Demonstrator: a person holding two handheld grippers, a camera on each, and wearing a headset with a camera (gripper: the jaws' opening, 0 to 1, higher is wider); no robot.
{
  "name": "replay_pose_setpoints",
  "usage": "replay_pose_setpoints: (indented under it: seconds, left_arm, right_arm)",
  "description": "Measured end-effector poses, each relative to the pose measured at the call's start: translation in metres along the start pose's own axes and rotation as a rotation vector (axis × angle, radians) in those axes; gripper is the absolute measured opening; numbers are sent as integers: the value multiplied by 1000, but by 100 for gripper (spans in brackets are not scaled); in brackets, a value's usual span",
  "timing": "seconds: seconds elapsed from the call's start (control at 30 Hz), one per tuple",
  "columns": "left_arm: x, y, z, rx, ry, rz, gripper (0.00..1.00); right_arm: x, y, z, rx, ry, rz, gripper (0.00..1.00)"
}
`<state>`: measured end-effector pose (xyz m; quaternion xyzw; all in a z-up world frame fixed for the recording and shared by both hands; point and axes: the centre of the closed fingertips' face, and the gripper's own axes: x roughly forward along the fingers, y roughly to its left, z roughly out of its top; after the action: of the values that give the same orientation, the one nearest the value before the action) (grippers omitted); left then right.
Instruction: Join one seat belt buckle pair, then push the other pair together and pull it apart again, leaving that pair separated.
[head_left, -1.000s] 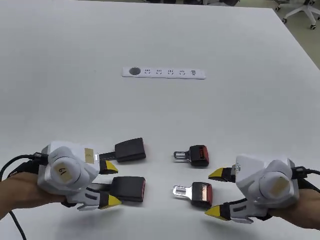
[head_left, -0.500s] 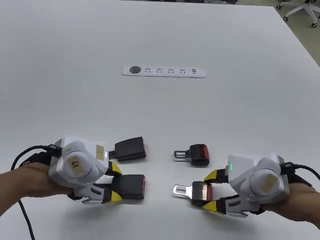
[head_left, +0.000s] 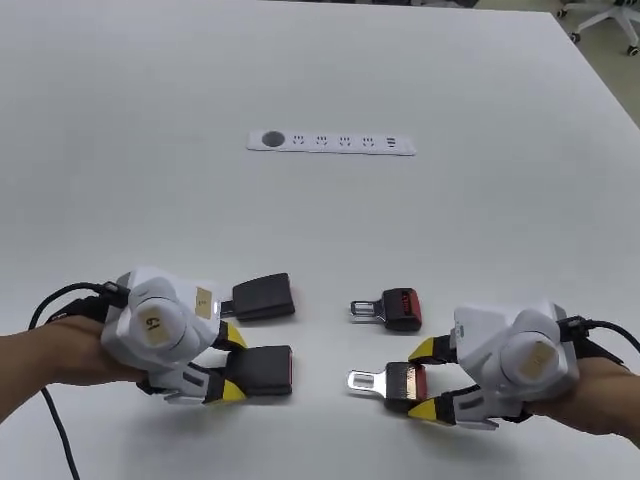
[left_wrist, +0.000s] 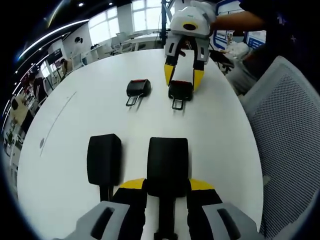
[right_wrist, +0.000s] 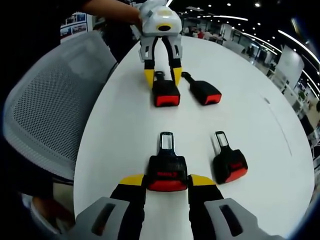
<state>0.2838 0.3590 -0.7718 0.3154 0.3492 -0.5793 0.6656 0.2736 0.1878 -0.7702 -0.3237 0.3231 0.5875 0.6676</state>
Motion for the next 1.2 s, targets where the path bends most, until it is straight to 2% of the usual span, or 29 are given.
replay_pose_setpoints:
  seconds: [0.6, 1.2]
  left_arm:
    - [0, -1, 1, 42, 16, -37, 32]
    - [1, -1, 0, 54, 38, -62, 32]
  right_arm:
    - [10, -4, 13, -35, 10, 36, 29]
    - [21, -5, 31, -25, -11, 45, 29]
